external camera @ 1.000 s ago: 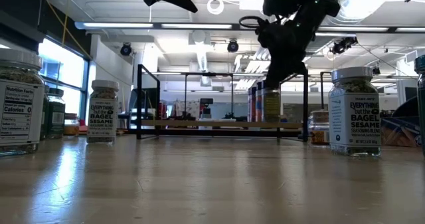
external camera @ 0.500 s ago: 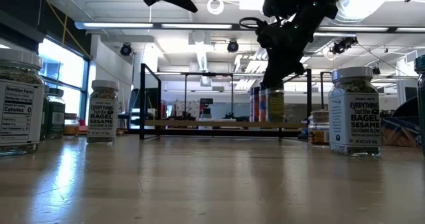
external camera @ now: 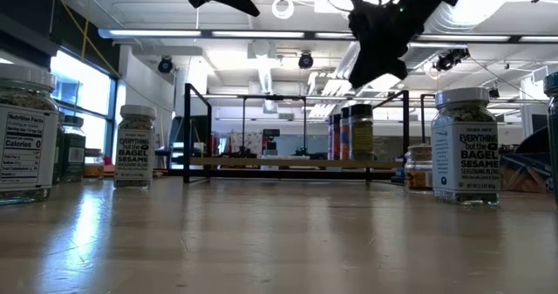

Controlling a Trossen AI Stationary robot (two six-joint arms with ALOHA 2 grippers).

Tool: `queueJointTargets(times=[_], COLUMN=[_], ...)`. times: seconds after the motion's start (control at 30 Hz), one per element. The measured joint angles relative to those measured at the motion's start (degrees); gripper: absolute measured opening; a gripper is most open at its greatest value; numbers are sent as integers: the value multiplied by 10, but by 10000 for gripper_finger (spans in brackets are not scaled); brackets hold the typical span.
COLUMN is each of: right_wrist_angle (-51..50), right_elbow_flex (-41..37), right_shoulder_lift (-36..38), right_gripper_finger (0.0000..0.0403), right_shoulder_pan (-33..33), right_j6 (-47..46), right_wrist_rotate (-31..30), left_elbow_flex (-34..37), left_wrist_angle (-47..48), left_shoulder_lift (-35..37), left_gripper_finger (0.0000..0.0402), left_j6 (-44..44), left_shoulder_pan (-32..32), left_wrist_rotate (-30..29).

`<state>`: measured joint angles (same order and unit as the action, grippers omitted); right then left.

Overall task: Shelf spices
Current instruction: Put the middle right white seasoning bottle on the shelf

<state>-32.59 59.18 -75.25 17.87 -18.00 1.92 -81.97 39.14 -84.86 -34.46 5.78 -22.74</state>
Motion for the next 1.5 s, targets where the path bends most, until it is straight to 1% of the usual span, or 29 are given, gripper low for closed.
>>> queueJointTargets(times=[0.3, 0.57, 0.73, 0.9, 1.0, 1.1, 1.17, 1.23, 1.3, 1.4, 1.5], right_wrist_angle=[-22, -50, -82, -112, -159, -229, -269, -296, -313, -315, -315], right_elbow_flex=[0, 0, 0, 0, 14, 50, 69, 80, 80, 69, 58], right_shoulder_lift=[77, 147, 180, 197, 198, 194, 193, 195, 195, 192, 186], right_gripper_finger=[59, 59, 59, 59, 59, 59, 59, 59, 60, 63, 74], right_shoulder_pan=[-4, -40, -77, -121, -147, -174, -190, -201, -212, -236, -268], right_j6=[3, 20, 14, -3, -15, -15, -15, -26, -40, -29, -28], right_wrist_rotate=[-2, -5, -42, -75, -86, -114, -120, -105, -58, 28, 65], left_elbow_flex=[0, 0, 0, 0, 0, 0, 0, 0, 0, 0, 0], left_wrist_angle=[0, 0, -13, -38, -47, -50, -50, -52, -52, -49, -47], left_shoulder_lift=[0, 0, 0, 0, 0, 0, 0, 0, 0, 0, 0], left_gripper_finger=[232, 232, 232, 232, 232, 232, 232, 232, 232, 232, 232], left_j6=[0, 1, 4, 26, 43, 52, 53, 52, 52, 53, 52], left_shoulder_pan=[0, 0, -2, -10, -19, -29, -35, -39, -42, -43, -43], left_wrist_rotate=[-3, -3, -6, -7, -8, -9, -8, -5, -1, 0, 0])
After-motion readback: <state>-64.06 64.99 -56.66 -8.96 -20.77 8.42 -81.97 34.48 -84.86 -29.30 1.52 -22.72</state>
